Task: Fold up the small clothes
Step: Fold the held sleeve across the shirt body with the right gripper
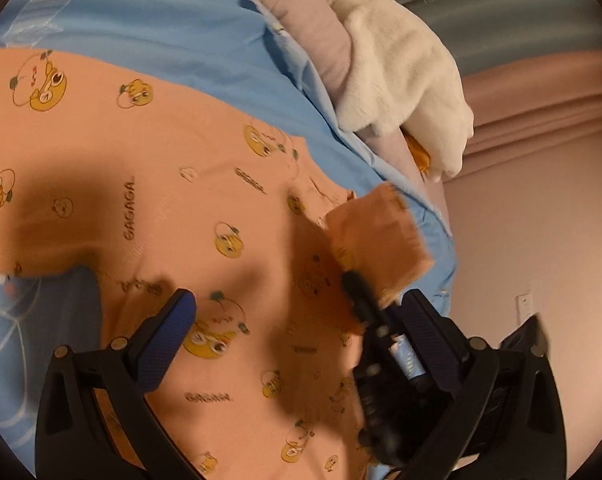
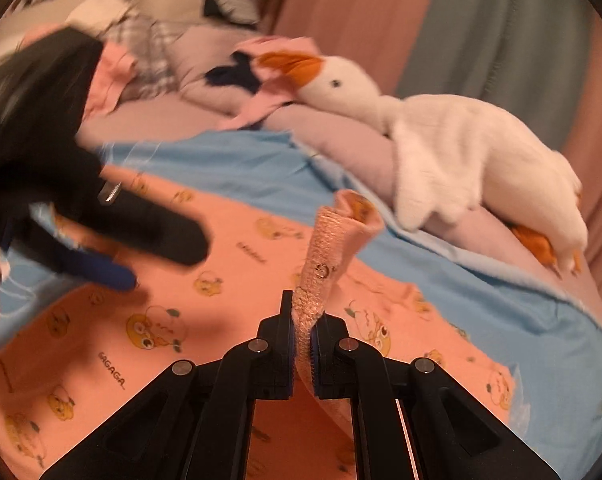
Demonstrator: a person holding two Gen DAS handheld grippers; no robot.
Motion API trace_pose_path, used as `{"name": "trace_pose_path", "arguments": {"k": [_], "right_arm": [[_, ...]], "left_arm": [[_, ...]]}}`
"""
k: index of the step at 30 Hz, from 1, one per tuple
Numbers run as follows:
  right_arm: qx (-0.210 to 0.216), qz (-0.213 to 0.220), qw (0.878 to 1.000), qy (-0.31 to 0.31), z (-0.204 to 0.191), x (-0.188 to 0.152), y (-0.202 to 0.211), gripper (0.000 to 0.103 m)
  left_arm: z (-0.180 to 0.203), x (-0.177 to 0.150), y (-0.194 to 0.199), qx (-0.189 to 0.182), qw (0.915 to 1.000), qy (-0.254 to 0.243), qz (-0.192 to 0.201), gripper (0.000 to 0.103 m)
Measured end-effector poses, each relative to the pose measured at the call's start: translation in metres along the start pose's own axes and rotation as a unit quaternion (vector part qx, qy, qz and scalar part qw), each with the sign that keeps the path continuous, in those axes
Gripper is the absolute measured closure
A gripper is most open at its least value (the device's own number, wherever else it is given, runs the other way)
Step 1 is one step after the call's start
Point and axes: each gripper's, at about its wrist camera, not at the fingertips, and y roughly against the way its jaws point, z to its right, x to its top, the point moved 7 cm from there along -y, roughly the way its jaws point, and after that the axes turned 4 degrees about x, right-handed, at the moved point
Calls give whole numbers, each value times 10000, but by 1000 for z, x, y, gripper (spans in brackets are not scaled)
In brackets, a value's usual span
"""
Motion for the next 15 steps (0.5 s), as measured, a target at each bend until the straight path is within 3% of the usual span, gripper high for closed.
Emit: {"name": "trace_pose_path", "arguments": {"k": [6,8,11,14,15], "right_arm": [[43,40,9994,343,-33,-2,-18,95],[100,27,9990,434,-42,-3,-23,95],[69,-41,9986,530,-49,-4,-29,95],[71,-42,9988,481,-49,-4,-28,95],[83,-71,9989,453,-48,-4,-28,95]], "left_arm": [[5,8,-19,-152,9995,-118,-263,2],[7,12,-28,-297,9991,-73,-278,7],[2,14,-43,-333,9985,39,-428,34],[-4,13,-54,-77,9989,23,-457,61],[-5,14,-56,8,9990,-3,-439,84]]}}
